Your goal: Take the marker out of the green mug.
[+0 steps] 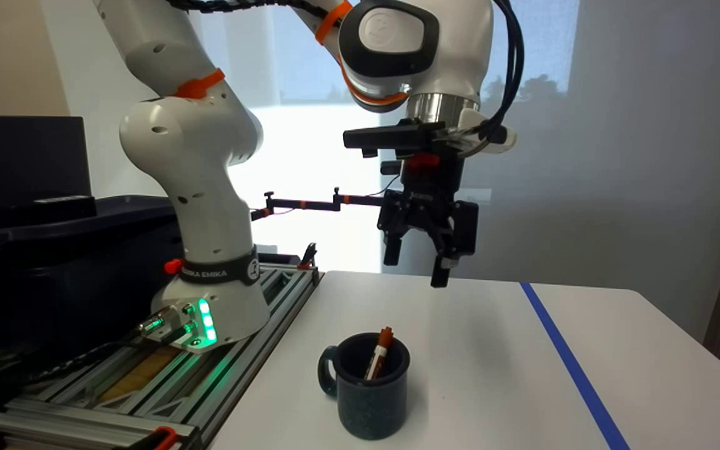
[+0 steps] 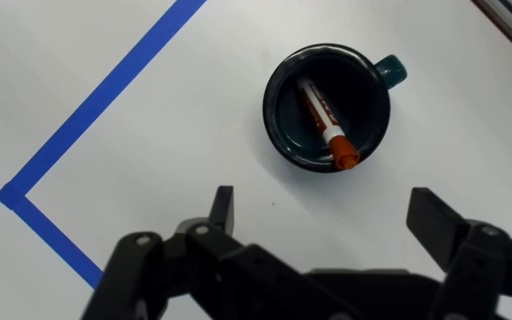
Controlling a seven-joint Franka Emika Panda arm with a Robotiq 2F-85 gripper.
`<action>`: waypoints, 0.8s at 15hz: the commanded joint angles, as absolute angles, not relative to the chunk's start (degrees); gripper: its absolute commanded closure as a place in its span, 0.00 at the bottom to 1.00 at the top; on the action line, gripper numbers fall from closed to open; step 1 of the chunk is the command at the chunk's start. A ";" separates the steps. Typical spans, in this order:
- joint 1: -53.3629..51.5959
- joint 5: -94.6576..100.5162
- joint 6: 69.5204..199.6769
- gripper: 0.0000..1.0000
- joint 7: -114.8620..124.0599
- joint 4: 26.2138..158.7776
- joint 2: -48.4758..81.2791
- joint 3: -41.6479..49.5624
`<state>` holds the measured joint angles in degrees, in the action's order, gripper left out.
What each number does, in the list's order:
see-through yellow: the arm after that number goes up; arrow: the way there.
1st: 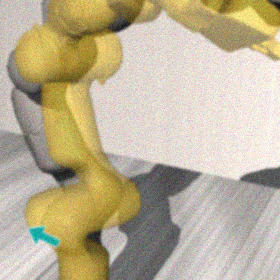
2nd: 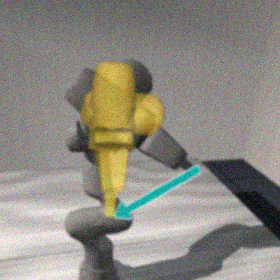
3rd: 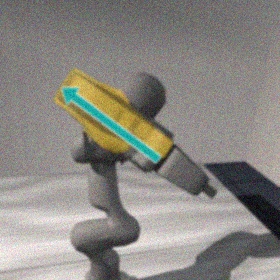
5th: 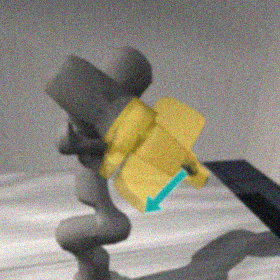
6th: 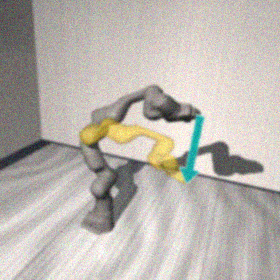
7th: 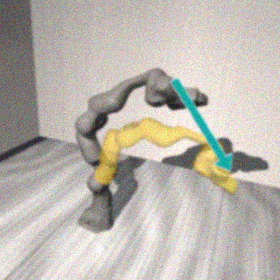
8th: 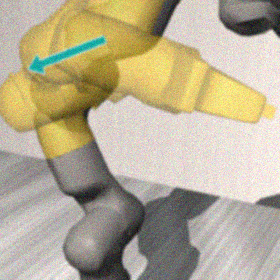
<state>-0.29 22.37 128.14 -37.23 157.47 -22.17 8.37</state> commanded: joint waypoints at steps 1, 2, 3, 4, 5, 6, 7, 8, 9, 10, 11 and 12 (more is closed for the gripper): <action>1.09 24.40 129.08 0.00 -39.17 157.47 -20.11 7.95; 1.23 24.57 128.90 0.00 -39.43 157.47 -19.57 7.90; 1.40 24.78 129.26 0.00 -39.69 157.47 -19.03 7.87; 1.53 24.83 129.25 0.00 -39.76 157.47 -18.53 7.81; 1.58 24.59 129.04 0.00 -40.18 157.47 -18.07 7.87; 1.76 24.77 129.11 0.00 -40.20 157.47 -17.63 7.76; 1.92 24.98 129.43 0.00 -40.22 157.47 -17.22 7.70; 2.11 25.35 129.58 0.00 -40.09 157.47 -16.72 7.57; 2.24 25.80 129.96 0.00 -39.87 157.47 -16.29 7.45; 2.47 26.68 130.57 0.00 -39.27 157.47 -15.85 7.18; 2.64 27.41 130.97 0.00 -38.97 157.47 -15.45 6.99; 2.88 28.41 131.52 0.00 -38.35 157.47 -15.11 6.75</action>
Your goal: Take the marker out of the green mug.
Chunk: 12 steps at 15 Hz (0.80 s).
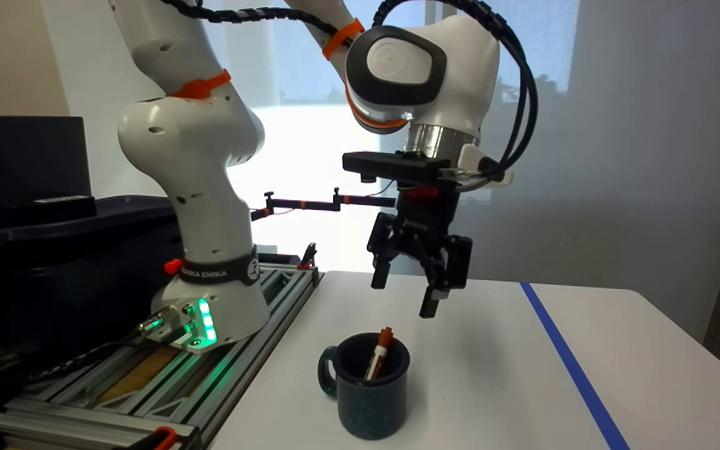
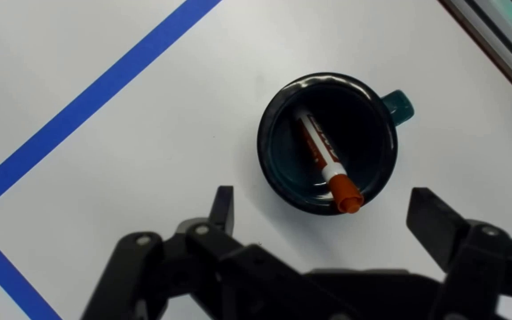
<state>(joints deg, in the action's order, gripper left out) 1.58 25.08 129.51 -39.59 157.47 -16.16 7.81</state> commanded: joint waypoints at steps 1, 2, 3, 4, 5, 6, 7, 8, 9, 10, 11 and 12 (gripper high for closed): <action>3.08 29.12 131.85 0.00 -37.38 157.46 -14.78 6.48; 3.30 29.50 131.97 0.00 -36.04 157.46 -14.37 6.23; 3.49 29.85 131.74 0.00 -34.82 157.46 -14.02 5.97; 3.55 29.67 131.51 0.00 -33.45 157.46 -13.74 5.80; 3.57 29.30 131.31 0.00 -32.23 157.46 -13.47 5.70; 3.56 28.92 130.88 0.00 -30.49 157.45 -13.22 5.47; 3.49 28.77 130.54 0.00 -29.02 157.45 -12.98 5.28; 3.31 28.43 129.97 0.00 -27.58 157.45 -12.71 5.03; 3.06 27.84 129.36 0.00 -26.76 157.45 -12.41 4.91; 2.91 27.29 128.93 0.00 -26.05 157.45 -12.03 4.80; 2.89 27.10 128.69 0.00 -25.31 157.45 -11.64 4.68; 2.90 27.07 128.42 0.00 -24.52 157.45 -11.16 4.55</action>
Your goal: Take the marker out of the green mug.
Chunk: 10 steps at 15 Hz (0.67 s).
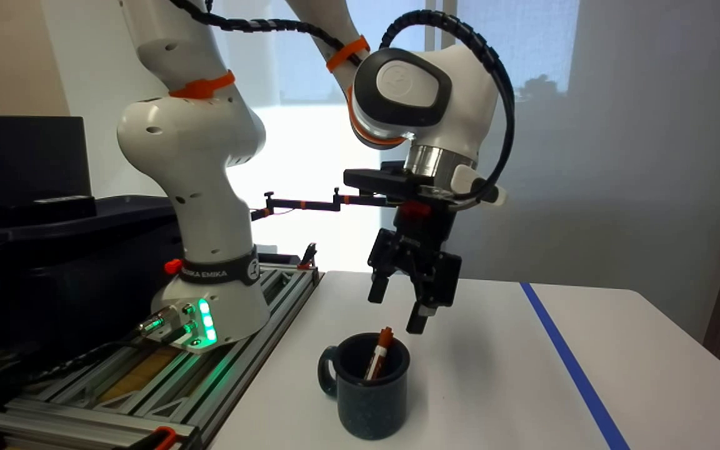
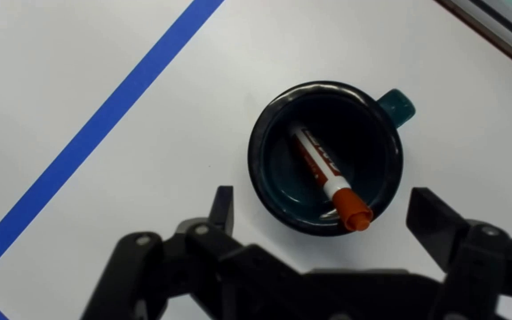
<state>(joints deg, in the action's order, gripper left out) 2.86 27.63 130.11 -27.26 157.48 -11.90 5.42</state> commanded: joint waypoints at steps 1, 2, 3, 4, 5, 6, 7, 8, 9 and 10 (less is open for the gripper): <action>2.88 26.84 128.16 0.00 -23.93 157.46 -10.71 4.48; 2.88 26.61 128.02 0.00 -23.19 157.46 -10.27 4.43; 2.86 26.38 127.74 0.00 -22.38 157.46 -9.86 4.35; 2.84 26.15 127.79 0.00 -21.50 157.46 -9.47 4.28; 2.84 26.18 128.02 0.00 -20.49 157.45 -9.10 4.17; 2.83 26.25 128.07 0.00 -19.42 157.45 -8.72 4.02; 2.82 26.26 128.29 0.00 -18.48 157.45 -8.40 3.91; 2.80 26.13 128.33 0.00 -17.68 157.44 -8.04 3.80; 2.77 25.83 128.73 0.00 -17.11 157.44 -7.77 3.77; 2.73 25.11 129.31 0.00 -17.24 157.44 -7.50 3.87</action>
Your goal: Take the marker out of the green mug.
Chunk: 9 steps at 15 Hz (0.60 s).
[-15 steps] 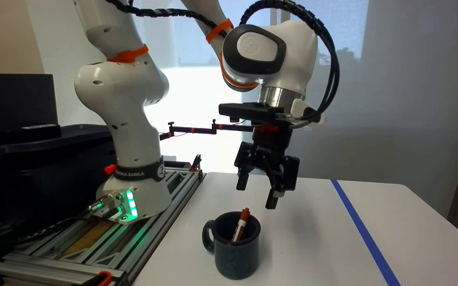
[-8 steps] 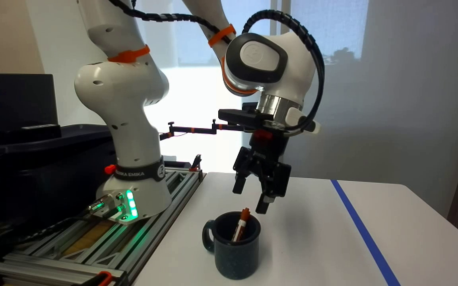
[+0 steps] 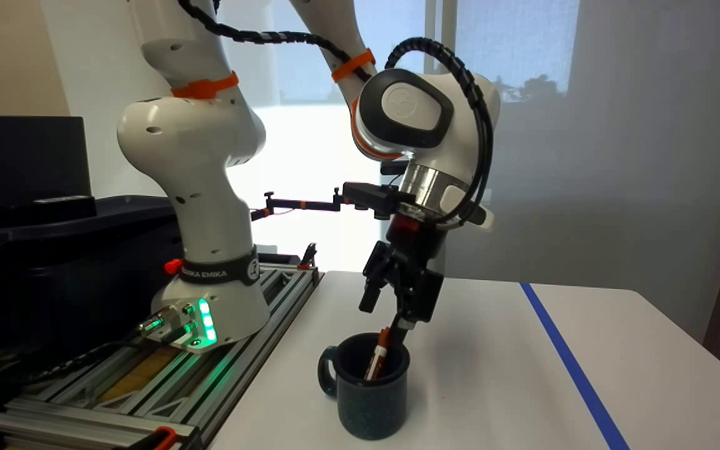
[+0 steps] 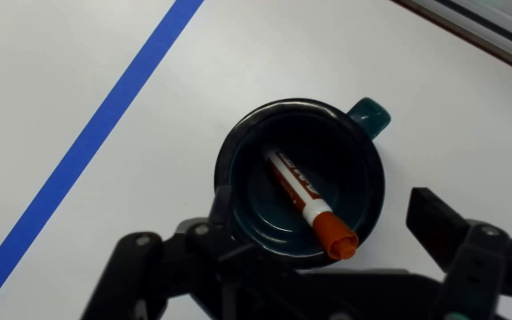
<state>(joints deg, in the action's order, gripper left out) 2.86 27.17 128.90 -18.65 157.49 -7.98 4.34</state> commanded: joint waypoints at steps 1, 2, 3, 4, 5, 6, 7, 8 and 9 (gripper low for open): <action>2.68 24.27 129.91 0.00 -17.96 157.44 -7.23 4.03; 2.69 23.40 130.40 0.00 -18.32 157.43 -7.08 4.16; 2.77 22.78 130.99 0.00 -18.10 157.42 -6.97 4.23; 2.81 22.10 131.43 0.00 -18.15 157.42 -6.85 4.28; 2.86 21.59 132.22 0.00 -18.20 157.41 -6.74 4.31; 2.88 20.94 133.18 0.00 -18.73 157.41 -6.61 4.41; 2.90 20.36 133.98 0.00 -19.18 157.40 -6.51 4.49; 2.99 20.25 134.77 0.00 -19.12 157.39 -6.31 4.52; 3.09 20.36 135.39 0.00 -19.27 157.39 -6.09 4.56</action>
<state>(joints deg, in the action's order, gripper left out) 2.76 21.51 133.28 -18.19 157.45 -6.53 4.37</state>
